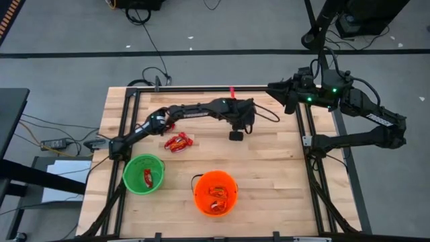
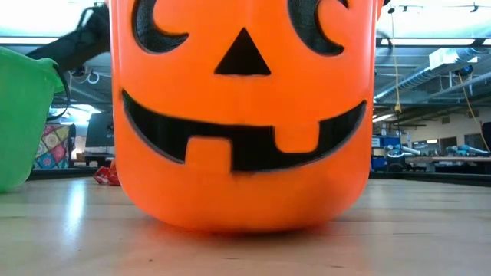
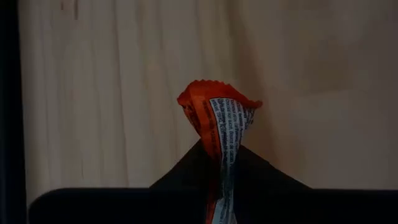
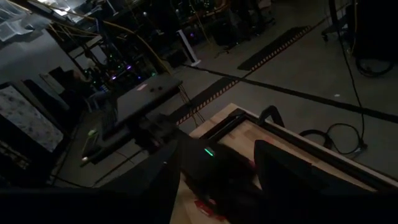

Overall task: Sort candy by brand, put in halloween buckets
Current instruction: Put the orange chocolate into the orange bucket

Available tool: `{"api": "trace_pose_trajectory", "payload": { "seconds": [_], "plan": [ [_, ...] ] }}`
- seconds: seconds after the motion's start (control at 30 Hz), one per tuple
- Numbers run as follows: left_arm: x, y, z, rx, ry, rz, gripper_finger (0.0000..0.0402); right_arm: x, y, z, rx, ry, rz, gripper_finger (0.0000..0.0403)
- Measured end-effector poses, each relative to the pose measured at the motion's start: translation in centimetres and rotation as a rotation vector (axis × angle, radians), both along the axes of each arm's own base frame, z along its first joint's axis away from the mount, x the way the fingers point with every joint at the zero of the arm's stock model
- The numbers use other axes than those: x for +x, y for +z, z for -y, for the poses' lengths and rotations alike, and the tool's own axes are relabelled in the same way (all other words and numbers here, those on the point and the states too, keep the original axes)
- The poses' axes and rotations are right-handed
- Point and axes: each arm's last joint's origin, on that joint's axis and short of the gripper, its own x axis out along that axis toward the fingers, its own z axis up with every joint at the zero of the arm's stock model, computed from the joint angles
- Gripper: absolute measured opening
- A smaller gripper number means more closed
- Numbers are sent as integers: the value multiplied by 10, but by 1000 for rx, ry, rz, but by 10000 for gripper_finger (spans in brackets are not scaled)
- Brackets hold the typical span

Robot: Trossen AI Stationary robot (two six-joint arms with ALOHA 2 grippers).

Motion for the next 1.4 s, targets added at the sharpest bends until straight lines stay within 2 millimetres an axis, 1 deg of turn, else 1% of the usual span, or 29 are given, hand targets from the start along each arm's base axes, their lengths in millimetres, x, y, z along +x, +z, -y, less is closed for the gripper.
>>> {"api": "trace_pose_trajectory", "payload": {
  "seconds": [0.13,0.2,0.27,0.33,0.43,0.53,0.6,0.7,0.77,0.8,0.9,1.17,1.27,1.4],
  "plan": [
    [-15,43,12,-108,18,61,42,0,0,1,-24,-16,-4,215],
    [-26,72,17,-176,29,123,33,0,1,1,-30,-21,1,215],
    [-39,101,23,-279,28,190,27,0,2,1,-34,-20,12,215],
    [-52,126,28,-416,16,241,25,0,3,1,-36,-20,20,215],
    [-71,161,35,-668,-13,304,26,0,3,2,-38,-47,22,215],
    [-92,193,45,-942,-55,311,27,1,3,3,-31,-72,20,215],
    [-103,208,54,-1081,-79,277,28,1,2,3,-26,-73,19,215],
    [-115,222,68,-1204,-108,217,28,3,2,2,-12,-69,21,215],
    [-120,227,78,-1273,-148,170,28,5,1,1,-10,-63,15,215],
    [-124,231,82,-1291,-168,160,28,6,1,1,-10,-58,13,215],
    [-126,236,99,-1311,-207,140,28,8,0,0,-15,-66,4,215],
    [-128,236,148,-1328,-351,57,28,13,-3,0,-16,-70,-19,215],
    [-133,236,162,-1320,-432,29,28,15,-4,1,-16,-69,-26,215],
    [-142,231,174,-1278,-504,-13,28,18,-6,2,-10,-70,-33,215]
  ]
}}
